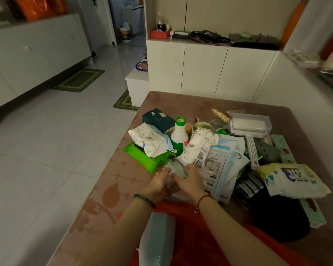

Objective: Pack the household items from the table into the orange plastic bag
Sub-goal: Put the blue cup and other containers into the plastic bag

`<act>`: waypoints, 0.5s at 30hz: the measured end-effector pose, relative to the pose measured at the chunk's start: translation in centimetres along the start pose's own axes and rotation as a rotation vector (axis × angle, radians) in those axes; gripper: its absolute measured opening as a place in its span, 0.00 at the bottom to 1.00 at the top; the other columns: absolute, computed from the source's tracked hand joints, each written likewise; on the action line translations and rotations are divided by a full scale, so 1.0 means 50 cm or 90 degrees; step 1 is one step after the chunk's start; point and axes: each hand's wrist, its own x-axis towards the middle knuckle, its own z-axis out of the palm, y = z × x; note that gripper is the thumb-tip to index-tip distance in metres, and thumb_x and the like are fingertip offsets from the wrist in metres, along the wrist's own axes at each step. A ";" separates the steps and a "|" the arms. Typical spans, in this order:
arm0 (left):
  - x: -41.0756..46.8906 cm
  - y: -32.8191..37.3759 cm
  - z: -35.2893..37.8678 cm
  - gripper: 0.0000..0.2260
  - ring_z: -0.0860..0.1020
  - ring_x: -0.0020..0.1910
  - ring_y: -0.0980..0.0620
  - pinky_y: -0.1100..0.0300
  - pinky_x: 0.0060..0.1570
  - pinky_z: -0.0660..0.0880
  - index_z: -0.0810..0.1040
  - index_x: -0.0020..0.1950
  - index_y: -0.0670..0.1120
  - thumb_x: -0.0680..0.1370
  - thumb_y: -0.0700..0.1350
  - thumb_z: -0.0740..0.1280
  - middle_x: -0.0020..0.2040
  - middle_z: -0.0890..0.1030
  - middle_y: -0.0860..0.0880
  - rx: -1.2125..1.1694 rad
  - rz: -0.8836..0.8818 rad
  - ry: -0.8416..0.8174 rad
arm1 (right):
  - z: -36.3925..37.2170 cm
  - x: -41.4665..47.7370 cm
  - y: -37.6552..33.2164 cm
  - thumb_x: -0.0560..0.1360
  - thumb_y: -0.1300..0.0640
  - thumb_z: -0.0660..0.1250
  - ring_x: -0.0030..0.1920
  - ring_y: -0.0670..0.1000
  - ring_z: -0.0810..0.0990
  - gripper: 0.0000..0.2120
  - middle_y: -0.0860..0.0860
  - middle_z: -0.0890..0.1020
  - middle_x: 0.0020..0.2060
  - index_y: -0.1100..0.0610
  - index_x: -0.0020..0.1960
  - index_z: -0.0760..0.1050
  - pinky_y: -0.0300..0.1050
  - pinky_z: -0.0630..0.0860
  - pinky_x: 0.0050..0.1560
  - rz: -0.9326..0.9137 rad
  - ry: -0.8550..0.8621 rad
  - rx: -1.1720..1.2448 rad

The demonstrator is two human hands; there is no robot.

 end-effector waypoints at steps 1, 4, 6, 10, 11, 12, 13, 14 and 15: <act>0.000 -0.002 0.000 0.14 0.69 0.26 0.50 0.66 0.24 0.61 0.72 0.42 0.43 0.80 0.48 0.53 0.32 0.72 0.43 -0.034 -0.004 -0.004 | 0.003 0.000 0.000 0.70 0.52 0.71 0.52 0.52 0.74 0.25 0.56 0.76 0.57 0.58 0.62 0.67 0.39 0.68 0.48 0.007 0.005 0.012; -0.021 -0.002 0.001 0.16 0.72 0.22 0.50 0.66 0.23 0.69 0.71 0.38 0.42 0.80 0.48 0.52 0.26 0.73 0.44 -0.134 -0.011 -0.027 | -0.002 -0.013 -0.010 0.68 0.55 0.73 0.52 0.50 0.73 0.26 0.55 0.75 0.59 0.58 0.62 0.68 0.41 0.71 0.51 0.027 0.007 0.057; -0.047 -0.001 -0.002 0.15 0.70 0.28 0.50 0.61 0.31 0.68 0.72 0.40 0.43 0.79 0.50 0.53 0.31 0.71 0.44 -0.122 0.016 -0.052 | -0.022 -0.036 -0.021 0.68 0.56 0.73 0.57 0.53 0.75 0.29 0.55 0.75 0.60 0.58 0.65 0.68 0.42 0.72 0.55 0.028 -0.004 0.111; -0.114 -0.005 -0.010 0.10 0.80 0.40 0.55 0.59 0.41 0.71 0.76 0.51 0.52 0.78 0.51 0.57 0.41 0.83 0.53 -0.017 0.180 -0.050 | -0.100 -0.122 -0.031 0.66 0.57 0.74 0.51 0.51 0.81 0.28 0.52 0.80 0.54 0.51 0.64 0.70 0.47 0.79 0.53 0.011 -0.052 0.265; -0.131 -0.008 -0.012 0.09 0.80 0.44 0.54 0.58 0.45 0.73 0.76 0.53 0.53 0.78 0.49 0.58 0.45 0.83 0.53 -0.008 0.228 -0.047 | -0.120 -0.151 -0.027 0.66 0.59 0.74 0.47 0.49 0.83 0.25 0.50 0.82 0.50 0.49 0.61 0.72 0.43 0.81 0.46 -0.002 -0.067 0.319; -0.145 -0.013 -0.014 0.09 0.80 0.47 0.52 0.55 0.49 0.74 0.76 0.55 0.53 0.78 0.47 0.59 0.48 0.82 0.51 -0.001 0.265 -0.056 | -0.140 -0.179 -0.020 0.66 0.60 0.74 0.44 0.47 0.84 0.22 0.49 0.83 0.48 0.48 0.57 0.74 0.39 0.80 0.41 -0.018 -0.071 0.360; -0.159 -0.020 -0.015 0.09 0.79 0.48 0.51 0.54 0.51 0.74 0.76 0.56 0.52 0.78 0.44 0.59 0.49 0.81 0.49 0.013 0.296 -0.076 | -0.156 -0.207 -0.010 0.66 0.62 0.74 0.44 0.46 0.84 0.20 0.49 0.84 0.46 0.47 0.55 0.75 0.37 0.80 0.40 -0.028 -0.068 0.389; -0.171 -0.030 -0.016 0.10 0.80 0.47 0.51 0.53 0.52 0.75 0.76 0.55 0.52 0.78 0.41 0.59 0.48 0.81 0.49 0.035 0.324 -0.099 | -0.169 -0.234 0.004 0.66 0.62 0.74 0.46 0.47 0.84 0.20 0.50 0.84 0.47 0.48 0.54 0.76 0.40 0.81 0.43 -0.031 -0.070 0.414; -0.181 -0.043 -0.017 0.10 0.79 0.46 0.52 0.53 0.52 0.75 0.76 0.54 0.52 0.78 0.39 0.60 0.47 0.81 0.49 0.065 0.350 -0.111 | -0.176 -0.259 0.021 0.65 0.63 0.74 0.48 0.49 0.84 0.21 0.51 0.85 0.48 0.50 0.55 0.77 0.43 0.81 0.46 -0.024 -0.083 0.447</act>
